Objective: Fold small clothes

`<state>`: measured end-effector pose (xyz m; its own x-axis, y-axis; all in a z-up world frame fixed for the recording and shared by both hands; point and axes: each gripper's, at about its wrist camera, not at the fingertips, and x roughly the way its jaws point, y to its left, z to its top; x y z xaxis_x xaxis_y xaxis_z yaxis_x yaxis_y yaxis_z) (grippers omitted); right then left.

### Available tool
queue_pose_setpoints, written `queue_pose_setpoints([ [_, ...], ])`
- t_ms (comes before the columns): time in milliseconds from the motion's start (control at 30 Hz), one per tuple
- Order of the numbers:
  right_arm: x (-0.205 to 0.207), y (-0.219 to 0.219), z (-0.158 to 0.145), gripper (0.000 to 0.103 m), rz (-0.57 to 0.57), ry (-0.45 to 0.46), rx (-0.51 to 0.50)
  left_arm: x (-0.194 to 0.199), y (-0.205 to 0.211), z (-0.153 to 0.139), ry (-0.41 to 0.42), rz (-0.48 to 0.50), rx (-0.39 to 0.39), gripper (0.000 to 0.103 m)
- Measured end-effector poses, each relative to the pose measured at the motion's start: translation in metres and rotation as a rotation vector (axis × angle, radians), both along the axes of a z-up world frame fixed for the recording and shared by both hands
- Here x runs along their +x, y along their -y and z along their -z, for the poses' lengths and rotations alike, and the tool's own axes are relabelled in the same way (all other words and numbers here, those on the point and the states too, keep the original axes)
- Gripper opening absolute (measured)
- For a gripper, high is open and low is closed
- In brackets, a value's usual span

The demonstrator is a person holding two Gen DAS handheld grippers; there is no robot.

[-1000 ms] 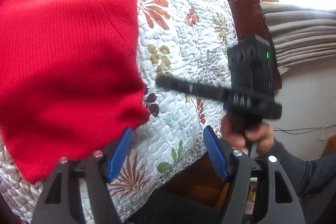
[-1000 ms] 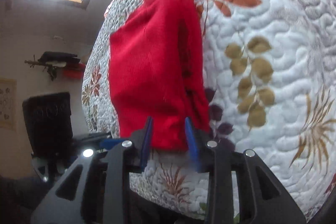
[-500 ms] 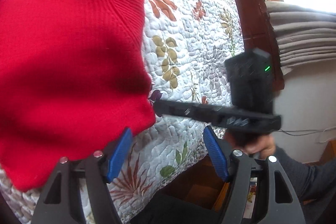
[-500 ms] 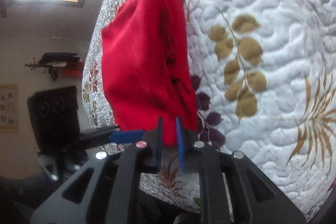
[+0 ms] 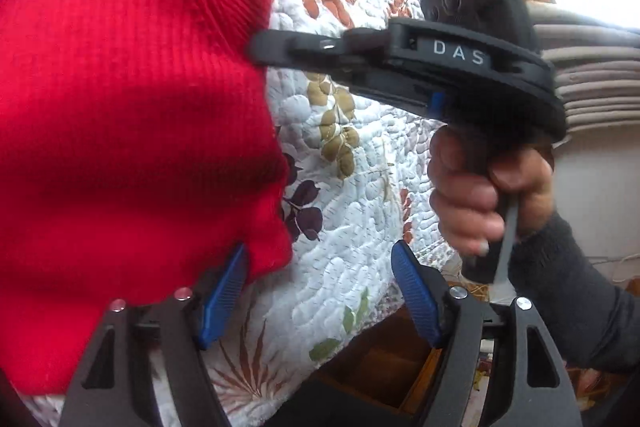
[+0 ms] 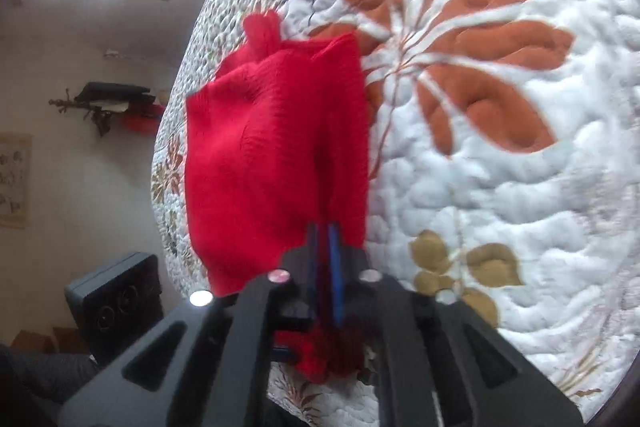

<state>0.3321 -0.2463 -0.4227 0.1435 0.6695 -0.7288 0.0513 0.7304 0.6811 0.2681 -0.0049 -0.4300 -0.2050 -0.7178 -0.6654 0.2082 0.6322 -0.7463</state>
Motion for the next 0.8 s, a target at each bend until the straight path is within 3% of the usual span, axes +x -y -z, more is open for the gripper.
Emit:
queue_pose_setpoints([
  [167,0.012,0.013,-0.032,0.028,0.008,0.066,0.002,-0.004,-0.070,-0.026,0.010,-0.146,0.009,0.085],
  [233,0.023,-0.005,-0.040,0.049,-0.019,0.098,-0.030,-0.004,-0.101,-0.029,0.012,-0.202,0.051,0.085],
  [300,0.035,-0.024,-0.038,0.051,-0.021,0.103,-0.103,-0.003,-0.125,-0.028,0.006,-0.254,0.084,0.085],
  [367,0.044,-0.035,-0.029,0.046,-0.032,0.081,-0.133,-0.002,-0.147,-0.024,-0.004,-0.299,0.112,0.085],
  [433,0.050,-0.051,-0.019,0.006,-0.062,0.062,-0.129,0.001,-0.165,-0.022,-0.007,-0.331,0.128,0.085],
  [533,0.050,-0.046,-0.016,0.004,-0.030,0.070,-0.165,0.004,-0.180,-0.019,-0.007,-0.353,0.136,0.085],
  [700,0.046,-0.029,0.000,0.005,0.021,0.033,-0.137,0.015,-0.177,-0.012,0.003,-0.314,0.121,0.085],
  [800,0.046,-0.030,-0.004,0.022,0.013,0.024,-0.092,0.024,-0.170,-0.001,-0.003,-0.239,0.135,0.085],
])
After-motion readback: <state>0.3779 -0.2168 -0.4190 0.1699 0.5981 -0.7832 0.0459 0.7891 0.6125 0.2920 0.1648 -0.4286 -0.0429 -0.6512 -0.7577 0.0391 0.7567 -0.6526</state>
